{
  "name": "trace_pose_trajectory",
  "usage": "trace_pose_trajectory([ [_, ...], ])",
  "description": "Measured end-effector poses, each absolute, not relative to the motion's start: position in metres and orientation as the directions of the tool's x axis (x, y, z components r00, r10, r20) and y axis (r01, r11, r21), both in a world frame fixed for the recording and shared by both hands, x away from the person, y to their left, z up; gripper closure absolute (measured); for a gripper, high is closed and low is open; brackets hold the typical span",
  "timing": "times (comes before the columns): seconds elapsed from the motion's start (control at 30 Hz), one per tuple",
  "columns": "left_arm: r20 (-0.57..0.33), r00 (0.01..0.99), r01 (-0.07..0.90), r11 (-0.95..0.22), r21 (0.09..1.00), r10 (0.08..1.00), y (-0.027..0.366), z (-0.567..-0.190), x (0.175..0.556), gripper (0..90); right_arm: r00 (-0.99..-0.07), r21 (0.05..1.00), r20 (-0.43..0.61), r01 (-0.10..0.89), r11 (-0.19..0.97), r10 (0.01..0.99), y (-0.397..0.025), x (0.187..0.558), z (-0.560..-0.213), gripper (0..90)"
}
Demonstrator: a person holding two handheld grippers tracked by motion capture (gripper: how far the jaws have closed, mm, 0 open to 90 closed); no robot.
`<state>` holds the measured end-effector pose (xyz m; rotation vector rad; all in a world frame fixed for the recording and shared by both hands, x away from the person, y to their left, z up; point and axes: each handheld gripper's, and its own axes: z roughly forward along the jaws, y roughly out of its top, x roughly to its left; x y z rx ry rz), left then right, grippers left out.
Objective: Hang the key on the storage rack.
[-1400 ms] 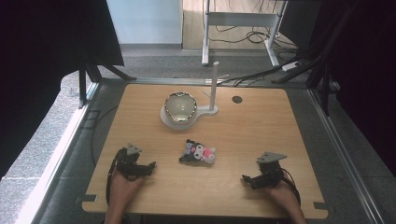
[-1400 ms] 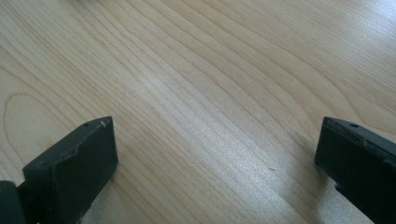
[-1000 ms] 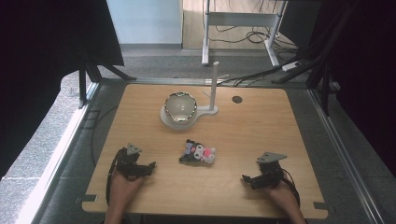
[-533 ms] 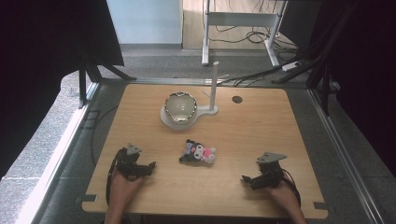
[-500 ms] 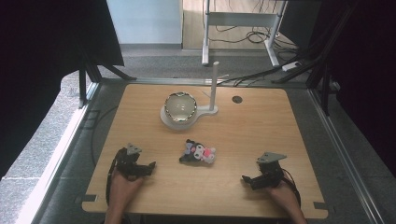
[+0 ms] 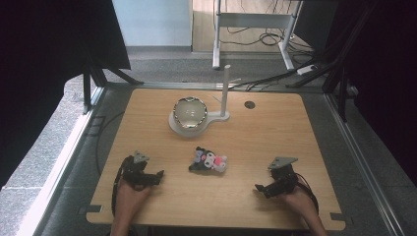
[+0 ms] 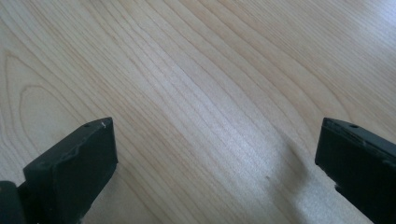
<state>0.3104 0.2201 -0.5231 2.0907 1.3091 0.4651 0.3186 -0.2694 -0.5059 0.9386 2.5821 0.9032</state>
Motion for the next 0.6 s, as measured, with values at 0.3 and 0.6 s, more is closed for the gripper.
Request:
trace_pose_trajectory([
  [0.3, -0.029, 0.446, 0.676, -0.316, 0.666, 0.894, 0.22, -0.523, 0.31, 3.2, -0.787, 0.617, 0.014, 0.492, 0.614, 0.616, -0.262, 0.327, -0.492, 0.0],
  [0.6, -0.029, 0.447, 0.676, -0.316, 0.666, 0.894, 0.22, -0.523, 0.31, 3.3, -0.796, 0.607, 0.015, 0.488, 0.628, 0.605, -0.255, 0.338, -0.486, 0.0],
])
